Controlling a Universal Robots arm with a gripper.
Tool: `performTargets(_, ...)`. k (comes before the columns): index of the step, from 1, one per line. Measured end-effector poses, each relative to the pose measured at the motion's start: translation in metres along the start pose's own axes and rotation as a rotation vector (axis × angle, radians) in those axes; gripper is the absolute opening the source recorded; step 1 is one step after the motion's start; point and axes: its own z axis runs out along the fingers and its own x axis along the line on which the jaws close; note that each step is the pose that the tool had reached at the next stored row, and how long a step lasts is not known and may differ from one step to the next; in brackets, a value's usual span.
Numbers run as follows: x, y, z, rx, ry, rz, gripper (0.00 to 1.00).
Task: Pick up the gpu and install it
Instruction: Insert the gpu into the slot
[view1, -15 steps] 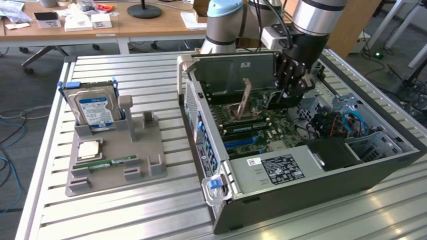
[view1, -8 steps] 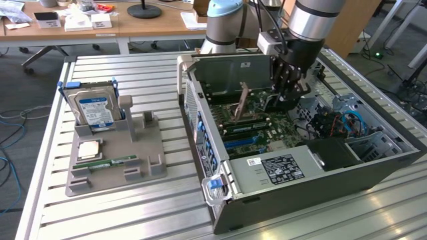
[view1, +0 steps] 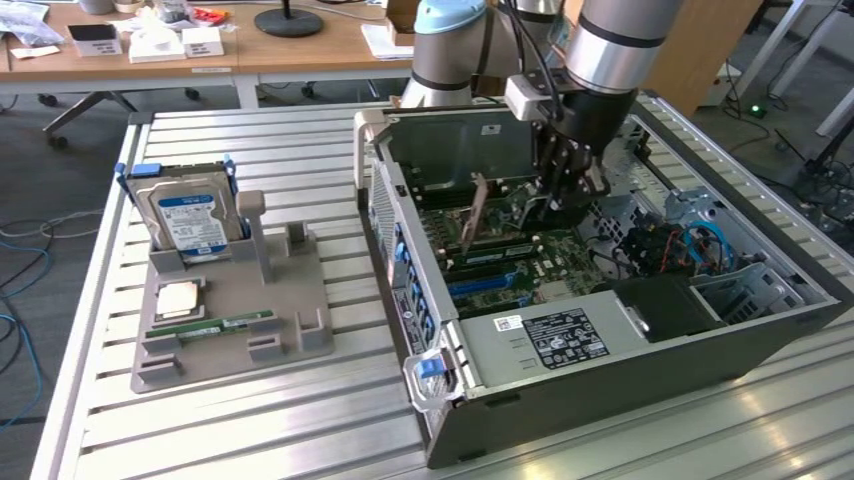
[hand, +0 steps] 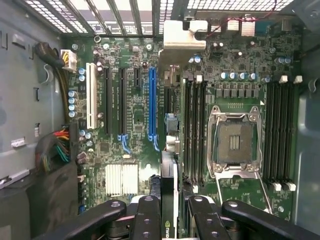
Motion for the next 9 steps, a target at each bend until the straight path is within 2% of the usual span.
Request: performTargets(9,0.0002,0.0086,0.0081,0.0037,-0.0001,0.000,0.26)
